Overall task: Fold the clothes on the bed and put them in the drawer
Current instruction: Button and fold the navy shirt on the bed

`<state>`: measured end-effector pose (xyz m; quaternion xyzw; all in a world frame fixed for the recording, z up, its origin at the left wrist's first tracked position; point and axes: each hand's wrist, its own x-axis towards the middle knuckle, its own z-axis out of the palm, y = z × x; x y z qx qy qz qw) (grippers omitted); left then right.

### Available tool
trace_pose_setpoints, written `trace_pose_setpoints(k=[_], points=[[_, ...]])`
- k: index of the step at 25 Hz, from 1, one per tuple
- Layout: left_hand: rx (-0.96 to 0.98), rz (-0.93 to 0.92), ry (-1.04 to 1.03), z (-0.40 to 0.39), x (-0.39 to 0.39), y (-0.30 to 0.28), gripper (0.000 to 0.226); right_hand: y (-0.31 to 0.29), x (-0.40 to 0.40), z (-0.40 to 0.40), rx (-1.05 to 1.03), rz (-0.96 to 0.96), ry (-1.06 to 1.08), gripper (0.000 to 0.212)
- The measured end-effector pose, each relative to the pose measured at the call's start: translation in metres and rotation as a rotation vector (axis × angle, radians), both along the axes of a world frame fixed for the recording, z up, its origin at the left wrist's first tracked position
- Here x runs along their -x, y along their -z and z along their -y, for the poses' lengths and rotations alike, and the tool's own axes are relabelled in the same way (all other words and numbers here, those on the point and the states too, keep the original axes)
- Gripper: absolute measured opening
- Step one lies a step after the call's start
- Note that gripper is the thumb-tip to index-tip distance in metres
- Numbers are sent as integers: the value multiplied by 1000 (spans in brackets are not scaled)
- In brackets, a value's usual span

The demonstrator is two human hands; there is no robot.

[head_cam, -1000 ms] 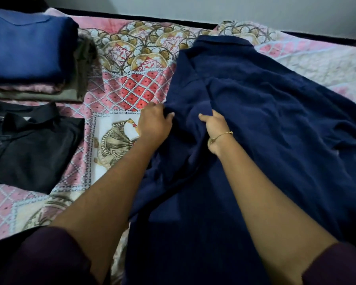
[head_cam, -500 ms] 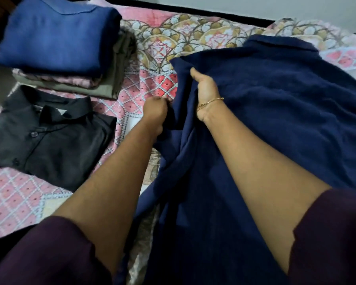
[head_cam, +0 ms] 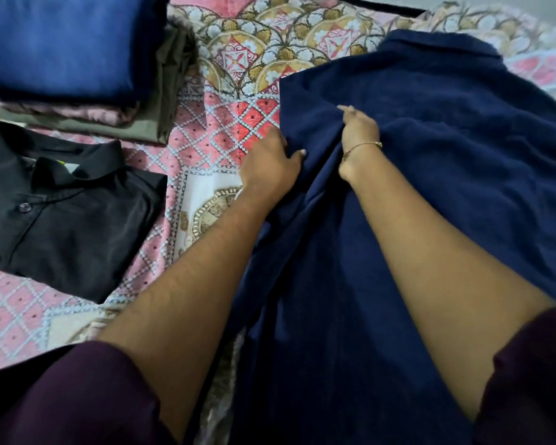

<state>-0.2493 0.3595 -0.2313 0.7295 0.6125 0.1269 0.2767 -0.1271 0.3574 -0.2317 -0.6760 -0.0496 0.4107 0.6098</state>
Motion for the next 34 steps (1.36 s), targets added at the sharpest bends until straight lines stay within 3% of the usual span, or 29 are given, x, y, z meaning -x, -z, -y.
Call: trace_pose_setpoints(k=[3,7,9,12,15,17,19,21,22,24,25,26,28,31,32,34], points=[[-107,41,-92,18,3,-5,38,-9,4,16,218,602,-152,38],[-175,111,-209,36,20,-11,38,-13,26,53,372,1149,-379,49],[-184,150,-281,48,33,-13,42,-12,43,75,349,1257,-467,41],[-135,96,-309,81,64,-19,51,-9,70,109,126,1354,-558,22],[11,68,-139,121,105,-16,62,-8,90,135,42,1410,-624,19],[139,-48,53,142,131,-14,67,-11,95,149,179,1334,-720,32],[188,-182,196,156,151,-13,57,-10,93,164,399,1236,-830,42],[172,-122,118,166,155,-22,39,-14,99,178,439,1070,-748,45],[170,2,9,172,152,-33,32,-17,104,184,382,884,-656,39],[181,225,-174,185,129,-57,21,-36,114,192,182,203,-475,16],[199,277,-187,194,114,-68,22,-44,116,197,95,-147,-422,23],[234,285,-142,204,96,-77,25,-48,110,207,42,-357,-404,39],[379,286,-13,228,59,-95,30,-57,93,231,20,-442,-432,53],[842,621,63,251,25,-103,14,-62,53,266,78,-399,-431,64],[873,665,46,252,23,-94,12,-59,38,273,69,-433,-431,65],[653,502,31,249,25,-70,17,-53,13,283,84,-418,-367,43]])
